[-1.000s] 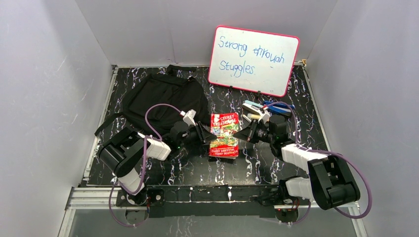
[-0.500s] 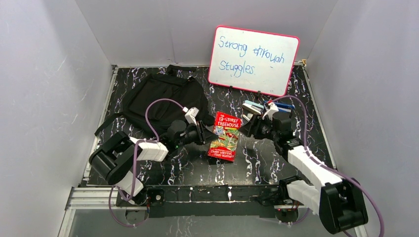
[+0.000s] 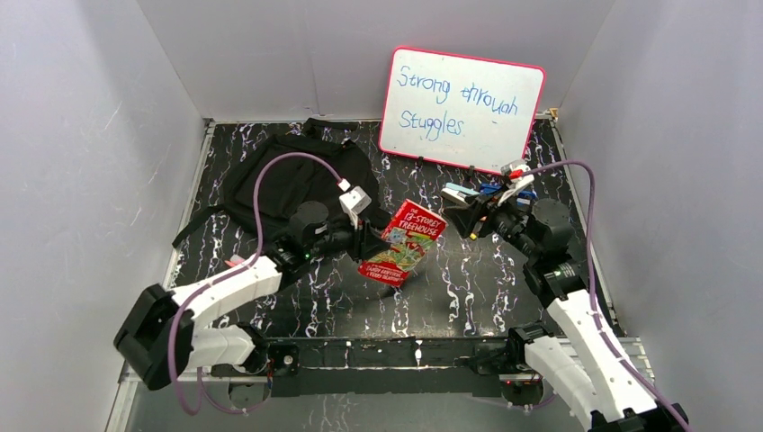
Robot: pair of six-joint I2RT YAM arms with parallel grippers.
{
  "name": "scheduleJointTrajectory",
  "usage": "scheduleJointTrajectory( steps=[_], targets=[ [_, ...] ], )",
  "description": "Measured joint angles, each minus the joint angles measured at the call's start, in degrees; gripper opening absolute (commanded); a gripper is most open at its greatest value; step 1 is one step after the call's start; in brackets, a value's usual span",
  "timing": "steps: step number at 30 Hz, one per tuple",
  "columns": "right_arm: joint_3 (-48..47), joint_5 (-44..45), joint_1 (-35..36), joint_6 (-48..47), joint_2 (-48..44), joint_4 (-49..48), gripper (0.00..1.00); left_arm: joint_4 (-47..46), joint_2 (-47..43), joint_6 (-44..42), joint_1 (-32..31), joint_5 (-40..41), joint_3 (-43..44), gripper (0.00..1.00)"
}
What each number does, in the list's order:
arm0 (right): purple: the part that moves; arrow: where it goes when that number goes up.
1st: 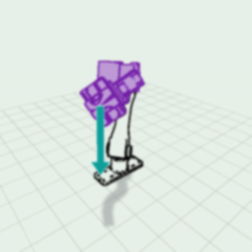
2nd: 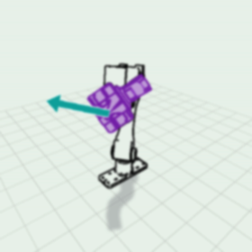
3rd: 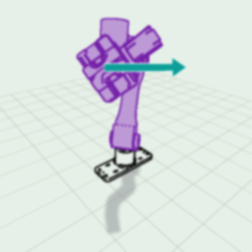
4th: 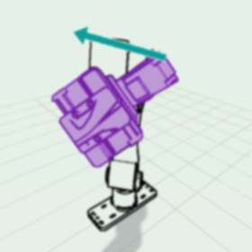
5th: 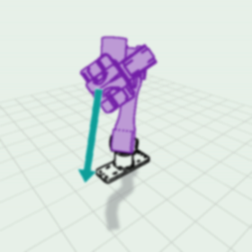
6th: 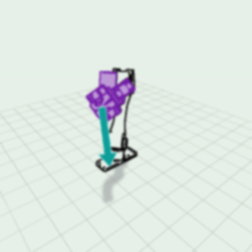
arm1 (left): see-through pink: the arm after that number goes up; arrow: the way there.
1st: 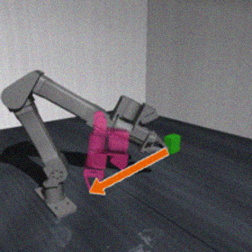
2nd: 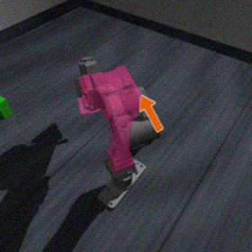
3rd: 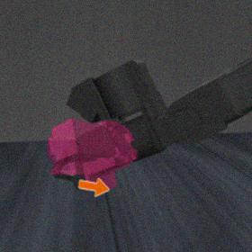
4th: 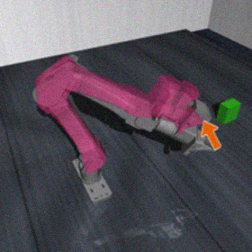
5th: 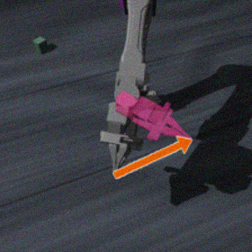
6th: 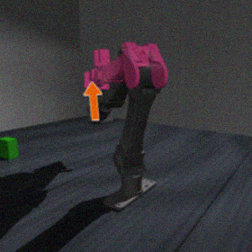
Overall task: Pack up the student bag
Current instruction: Pick up the book from the center of the board.
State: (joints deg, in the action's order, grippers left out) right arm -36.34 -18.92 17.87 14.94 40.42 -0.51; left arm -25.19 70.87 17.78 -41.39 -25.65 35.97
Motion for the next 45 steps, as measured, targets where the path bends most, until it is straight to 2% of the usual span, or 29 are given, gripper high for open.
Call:
scheduleJointTrajectory(
  steps=[3,8,15,22,27,35,45],
  targets=[
    [-1.1,-4.9,0.0,-2.9,-1.0,-1.3,0.72,3.6,-5.0,-6.2,0.0,-1.4,-0.2,0.0],
    [-1.2,-18.1,0.0,-7.7,-0.9,-3.5,0.7,8.8,-12.8,-17.0,0.0,-4.0,-0.1,0.0],
    [-3.3,-33.9,0.0,-14.7,0.7,-4.1,0.71,20.2,-15.4,-29.9,0.0,-8.7,3.0,0.0],
    [-3.3,-41.9,1.6,-19.2,0.2,-4.5,0.71,30.0,-19.3,-39.0,0.0,-11.3,4.3,0.0],
    [-3.3,-40.1,8.9,-21.7,1.1,-4.2,0.71,33.5,-18.9,-42.4,0.0,-12.9,6.0,0.0],
    [-3.4,-29.0,21.8,-30.0,8.2,0.8,0.7,36.0,-18.8,-45.2,0.0,-15.8,6.5,0.0],
    [-3.2,-21.5,24.8,-33.4,10.1,4.6,0.54,37.4,-20.1,-46.4,0.0,-15.9,6.6,0.0]
  ],
)
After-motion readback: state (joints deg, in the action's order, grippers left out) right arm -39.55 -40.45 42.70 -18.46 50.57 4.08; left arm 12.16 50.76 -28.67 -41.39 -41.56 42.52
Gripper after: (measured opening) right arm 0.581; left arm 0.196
